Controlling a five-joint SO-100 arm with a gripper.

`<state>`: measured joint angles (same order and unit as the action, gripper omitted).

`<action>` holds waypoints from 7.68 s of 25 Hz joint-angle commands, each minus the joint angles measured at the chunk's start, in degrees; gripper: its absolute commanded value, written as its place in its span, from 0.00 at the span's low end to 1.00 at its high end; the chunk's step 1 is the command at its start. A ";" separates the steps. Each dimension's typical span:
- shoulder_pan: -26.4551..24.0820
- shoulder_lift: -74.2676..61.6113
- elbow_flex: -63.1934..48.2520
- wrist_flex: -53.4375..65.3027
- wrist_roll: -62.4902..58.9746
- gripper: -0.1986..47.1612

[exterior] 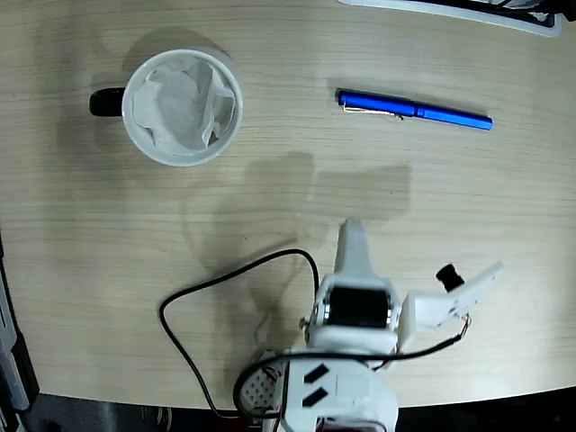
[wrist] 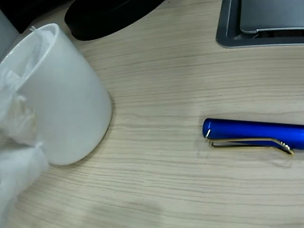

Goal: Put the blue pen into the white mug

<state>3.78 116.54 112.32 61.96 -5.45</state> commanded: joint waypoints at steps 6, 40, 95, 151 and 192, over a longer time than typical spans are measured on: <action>3.52 -18.46 -15.38 -0.70 0.09 0.00; 5.80 -56.25 -41.13 4.92 7.56 0.25; 5.01 -67.24 -49.75 7.21 7.56 0.06; -6.94 -24.43 -27.07 10.81 15.73 0.01; -20.30 5.19 -3.25 -37.97 40.17 0.00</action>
<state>-15.38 117.77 108.46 26.10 31.20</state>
